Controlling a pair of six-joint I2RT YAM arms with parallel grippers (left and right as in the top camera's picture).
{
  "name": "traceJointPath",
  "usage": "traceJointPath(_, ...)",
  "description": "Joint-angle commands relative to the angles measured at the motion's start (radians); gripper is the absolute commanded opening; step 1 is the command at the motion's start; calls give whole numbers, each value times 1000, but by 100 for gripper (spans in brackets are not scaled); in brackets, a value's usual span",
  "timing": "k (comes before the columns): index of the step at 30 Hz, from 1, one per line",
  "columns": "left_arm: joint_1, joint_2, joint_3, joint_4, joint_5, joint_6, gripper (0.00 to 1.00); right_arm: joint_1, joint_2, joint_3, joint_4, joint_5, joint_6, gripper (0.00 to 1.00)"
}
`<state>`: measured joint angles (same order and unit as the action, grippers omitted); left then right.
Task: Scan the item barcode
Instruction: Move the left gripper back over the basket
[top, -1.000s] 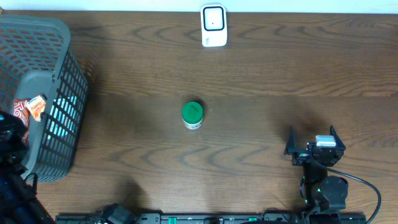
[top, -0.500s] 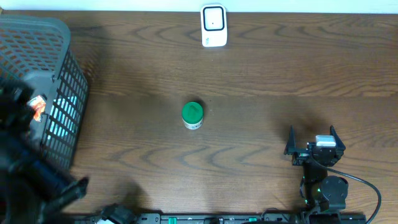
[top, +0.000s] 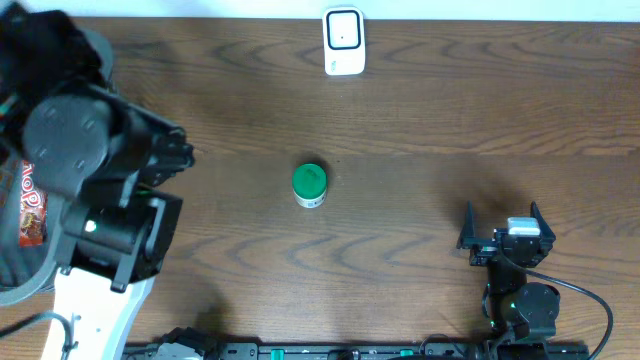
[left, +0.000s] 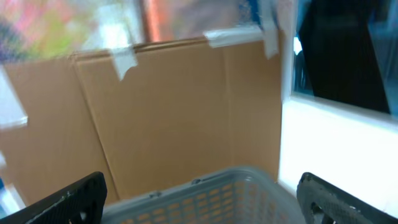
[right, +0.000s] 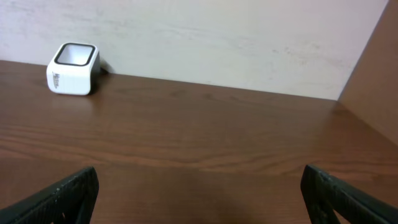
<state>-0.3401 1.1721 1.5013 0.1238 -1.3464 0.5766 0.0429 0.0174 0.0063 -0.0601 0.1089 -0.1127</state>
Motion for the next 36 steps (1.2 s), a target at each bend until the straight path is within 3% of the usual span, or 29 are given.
traceJointPath(1,-36,18,23,-155,161,54,98,-10,-4,-1,-3,9,11,99)
traceJointPath(6,-89,23,23,-547,499,-94,98,-10,-4,-1,-3,9,11,99)
traceJointPath(11,-56,16,48,-764,884,-224,98,-10,-4,-1,-3,9,11,99)
traceJointPath(15,47,18,127,-899,1176,-235,98,-10,-4,-1,-3,9,11,99)
traceJointPath(19,249,28,248,-977,1416,-277,98,-10,-4,-1,-3,9,11,99)
traceJointPath(24,585,77,350,-988,1551,-477,98,-10,-4,-1,-3,9,11,99)
traceJointPath(28,813,147,353,-990,1571,-812,98,-10,-4,-1,-3,9,11,99)
traceJointPath(33,994,273,353,-1116,1571,-1205,98,-10,-4,-1,-3,9,11,99)
traceJointPath(35,1026,325,353,-1156,1571,-1246,96,-10,-4,-1,-3,9,11,99)
traceJointPath(36,1038,355,352,-1168,1570,-1244,89,-10,-4,-1,-3,9,11,99)
